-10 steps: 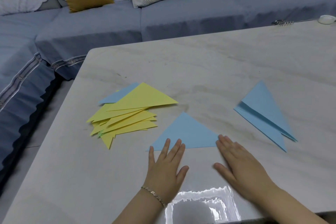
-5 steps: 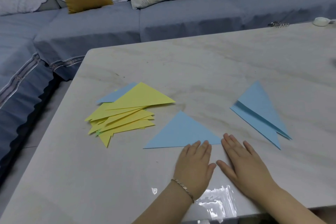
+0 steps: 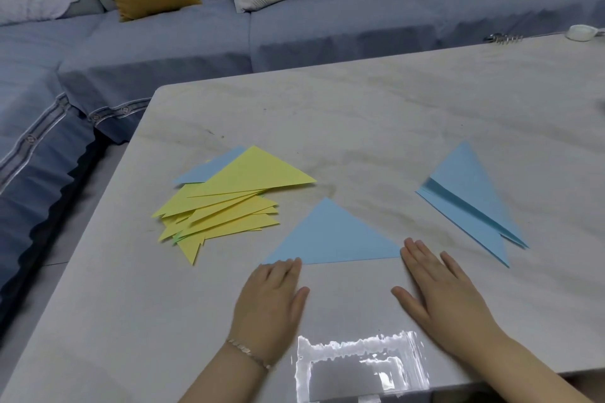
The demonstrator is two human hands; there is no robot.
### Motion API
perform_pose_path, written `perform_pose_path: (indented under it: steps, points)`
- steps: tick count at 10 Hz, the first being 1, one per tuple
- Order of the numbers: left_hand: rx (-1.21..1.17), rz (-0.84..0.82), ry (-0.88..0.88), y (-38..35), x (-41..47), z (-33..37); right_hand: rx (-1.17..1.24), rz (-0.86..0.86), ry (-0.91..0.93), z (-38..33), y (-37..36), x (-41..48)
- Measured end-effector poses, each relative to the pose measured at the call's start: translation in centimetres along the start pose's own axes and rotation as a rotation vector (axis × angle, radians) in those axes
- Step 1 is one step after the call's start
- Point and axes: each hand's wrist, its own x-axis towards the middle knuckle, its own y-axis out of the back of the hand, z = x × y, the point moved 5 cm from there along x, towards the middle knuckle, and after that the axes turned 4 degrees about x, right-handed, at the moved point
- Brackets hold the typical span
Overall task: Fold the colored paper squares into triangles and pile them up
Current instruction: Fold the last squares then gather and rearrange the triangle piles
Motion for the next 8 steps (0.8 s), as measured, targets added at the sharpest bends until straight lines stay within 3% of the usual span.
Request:
perform_pose_path:
  steps: [2, 3, 4, 5, 6, 8]
  points:
    - [0.051, -0.033, 0.049, 0.8, -1.3, -3.4, 0.003, -0.009, -0.004, -0.1, 0.1, 0.0]
    - [0.072, -0.131, 0.186, 1.6, -0.4, -4.1, 0.000, -0.006, -0.009, -0.1, 0.1, 0.0]
    - [-0.147, -0.253, 0.550, 2.5, 1.6, -5.5, 0.004, -0.014, -0.016, -0.2, -0.1, 0.0]
    - [-0.306, -0.299, 0.683, 1.6, 3.0, -5.8, 0.011, -0.011, -0.020, -0.2, -0.1, 0.0]
    - [-0.213, -0.505, 0.618, 0.3, 4.5, -4.6, 0.028, -0.005, -0.020, -0.4, 0.0, 0.1]
    - [-0.279, -0.563, 0.637, -0.2, 5.3, -3.9, 0.066, 0.037, -0.025, -0.5, 0.2, 0.2]
